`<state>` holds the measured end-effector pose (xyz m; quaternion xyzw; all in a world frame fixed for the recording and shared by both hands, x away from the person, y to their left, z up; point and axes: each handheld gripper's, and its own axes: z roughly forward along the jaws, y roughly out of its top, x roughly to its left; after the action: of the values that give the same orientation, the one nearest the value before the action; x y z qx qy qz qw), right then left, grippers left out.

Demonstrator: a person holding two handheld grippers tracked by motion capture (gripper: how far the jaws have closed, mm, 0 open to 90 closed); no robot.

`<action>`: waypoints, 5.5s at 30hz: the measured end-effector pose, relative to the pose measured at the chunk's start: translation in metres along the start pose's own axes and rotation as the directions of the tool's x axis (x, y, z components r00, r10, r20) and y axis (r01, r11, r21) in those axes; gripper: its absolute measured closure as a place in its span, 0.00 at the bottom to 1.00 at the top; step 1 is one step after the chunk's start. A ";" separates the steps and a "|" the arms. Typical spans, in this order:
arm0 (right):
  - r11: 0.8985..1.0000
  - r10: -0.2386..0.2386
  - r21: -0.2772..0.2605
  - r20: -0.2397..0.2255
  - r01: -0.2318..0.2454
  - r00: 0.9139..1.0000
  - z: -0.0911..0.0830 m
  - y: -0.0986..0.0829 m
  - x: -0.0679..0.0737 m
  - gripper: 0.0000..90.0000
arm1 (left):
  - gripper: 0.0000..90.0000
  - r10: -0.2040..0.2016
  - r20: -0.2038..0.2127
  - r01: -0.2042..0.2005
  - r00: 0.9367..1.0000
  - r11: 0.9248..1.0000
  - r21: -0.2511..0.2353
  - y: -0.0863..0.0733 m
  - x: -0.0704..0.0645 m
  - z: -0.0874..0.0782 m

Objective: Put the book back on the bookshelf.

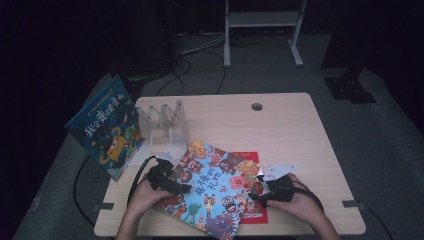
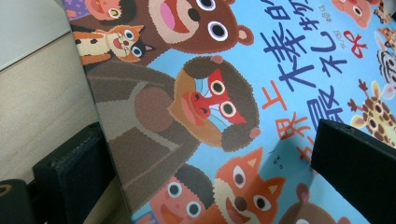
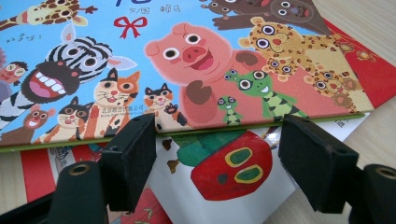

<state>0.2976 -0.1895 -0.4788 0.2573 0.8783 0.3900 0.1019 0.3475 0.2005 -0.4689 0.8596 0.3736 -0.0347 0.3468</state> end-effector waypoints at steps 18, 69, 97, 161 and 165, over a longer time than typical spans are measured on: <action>1.000 0.002 0.015 -0.014 -0.002 1.000 0.002 0.003 -0.001 0.25 | 0.04 0.054 0.026 -0.053 0.998 0.998 -0.035 0.040 -0.010 -0.034; 0.995 0.098 -0.016 0.103 -0.097 0.990 0.040 0.037 0.029 0.25 | 0.70 0.229 0.030 -0.230 0.973 0.972 0.049 0.154 -0.057 -0.108; 0.990 0.135 -0.072 0.154 -0.125 0.979 0.026 0.032 0.006 0.38 | 0.89 0.309 0.059 -0.314 0.949 0.943 0.110 0.185 -0.093 -0.126; 0.913 0.401 -0.126 0.442 -0.387 0.802 -0.008 -0.035 -0.139 0.30 | 0.89 -0.087 -0.314 0.082 0.945 0.996 -0.027 0.037 -0.002 -0.290; 0.914 0.400 -0.126 0.443 -0.385 0.803 -0.008 -0.035 -0.139 0.30 | 0.89 -0.112 -0.333 0.109 0.936 0.994 -0.030 0.034 0.003 -0.296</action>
<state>0.3995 -0.2882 -0.5022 0.5165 0.7506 0.3436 0.2277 0.3132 0.3701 -0.2267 0.8287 0.4749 0.0944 0.2808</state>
